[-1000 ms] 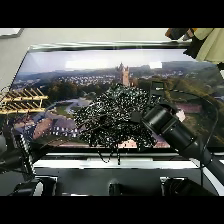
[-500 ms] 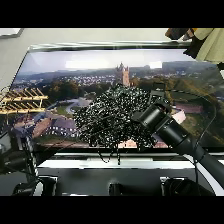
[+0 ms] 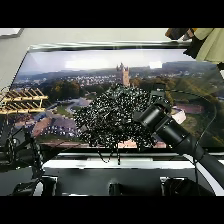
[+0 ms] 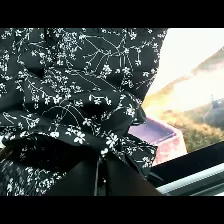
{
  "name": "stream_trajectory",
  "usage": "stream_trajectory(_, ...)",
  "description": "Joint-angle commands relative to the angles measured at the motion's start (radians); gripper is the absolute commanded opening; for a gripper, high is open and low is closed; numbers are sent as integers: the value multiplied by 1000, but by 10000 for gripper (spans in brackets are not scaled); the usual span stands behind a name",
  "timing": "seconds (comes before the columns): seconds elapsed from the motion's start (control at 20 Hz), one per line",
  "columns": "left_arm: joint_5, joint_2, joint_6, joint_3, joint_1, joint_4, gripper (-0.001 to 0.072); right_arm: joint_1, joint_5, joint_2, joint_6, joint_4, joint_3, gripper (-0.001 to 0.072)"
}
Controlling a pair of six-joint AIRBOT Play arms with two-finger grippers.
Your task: Fold the clothes and pants, and hang the long-sleeved shirts on hangers.
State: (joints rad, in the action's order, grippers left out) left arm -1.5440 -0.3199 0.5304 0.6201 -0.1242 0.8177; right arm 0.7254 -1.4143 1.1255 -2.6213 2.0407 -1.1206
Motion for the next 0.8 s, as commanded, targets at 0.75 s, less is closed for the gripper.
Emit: stream_trajectory(0.75, 86, -151, -166, -5, 4, -142, 15, 1, 72, -149, 37, -101, -4, 22)
